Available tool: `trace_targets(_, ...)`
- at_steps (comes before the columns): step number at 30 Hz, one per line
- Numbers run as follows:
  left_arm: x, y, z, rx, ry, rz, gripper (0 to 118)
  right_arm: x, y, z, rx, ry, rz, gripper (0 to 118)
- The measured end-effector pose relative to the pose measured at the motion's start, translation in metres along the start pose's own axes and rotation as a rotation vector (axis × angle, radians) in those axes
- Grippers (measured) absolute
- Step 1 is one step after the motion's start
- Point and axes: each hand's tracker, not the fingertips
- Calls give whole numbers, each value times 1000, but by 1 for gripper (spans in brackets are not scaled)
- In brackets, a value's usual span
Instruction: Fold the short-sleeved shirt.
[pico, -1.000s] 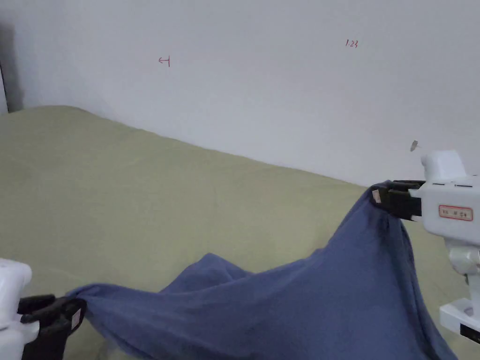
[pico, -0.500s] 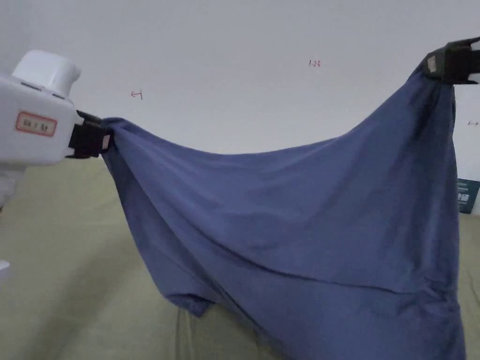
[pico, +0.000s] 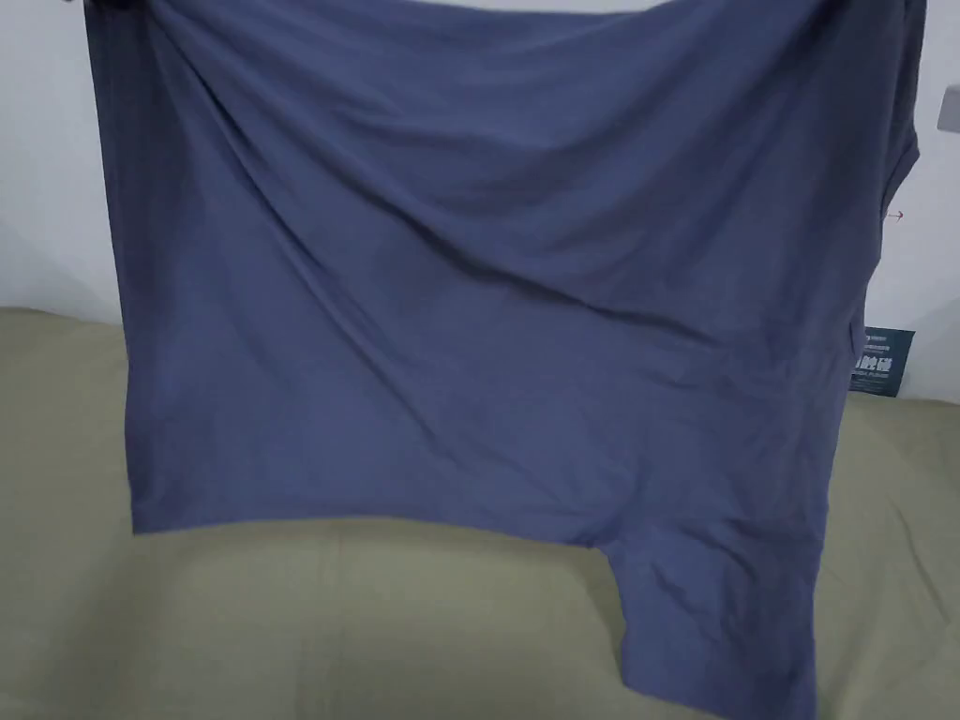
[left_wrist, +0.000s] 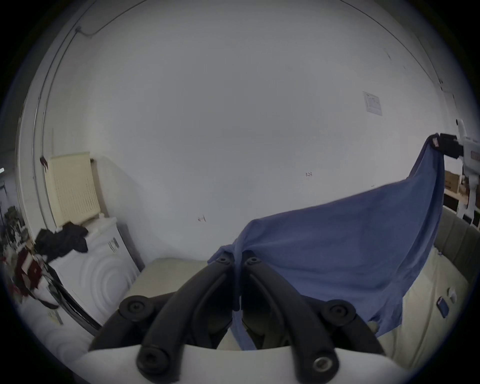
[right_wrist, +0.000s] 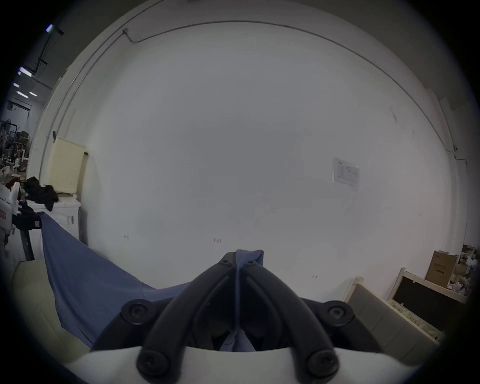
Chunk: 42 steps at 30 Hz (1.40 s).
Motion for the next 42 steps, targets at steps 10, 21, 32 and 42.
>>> trace_targets(10,-16,33,-28,38,69,-10,4,-8,42,-24,96,-48,26,2)
trace_targets(21,-9,-48,-27,-65,-22,-22,4,-33,-33,34,18,118,-58,2)
trace_targets(32,-8,-135,90,-89,-162,-108,4,-23,-83,167,-79,207,-21,2)
trace_targets(42,-8,-241,176,-239,-256,-26,4,-34,-157,284,-259,264,-102,2)
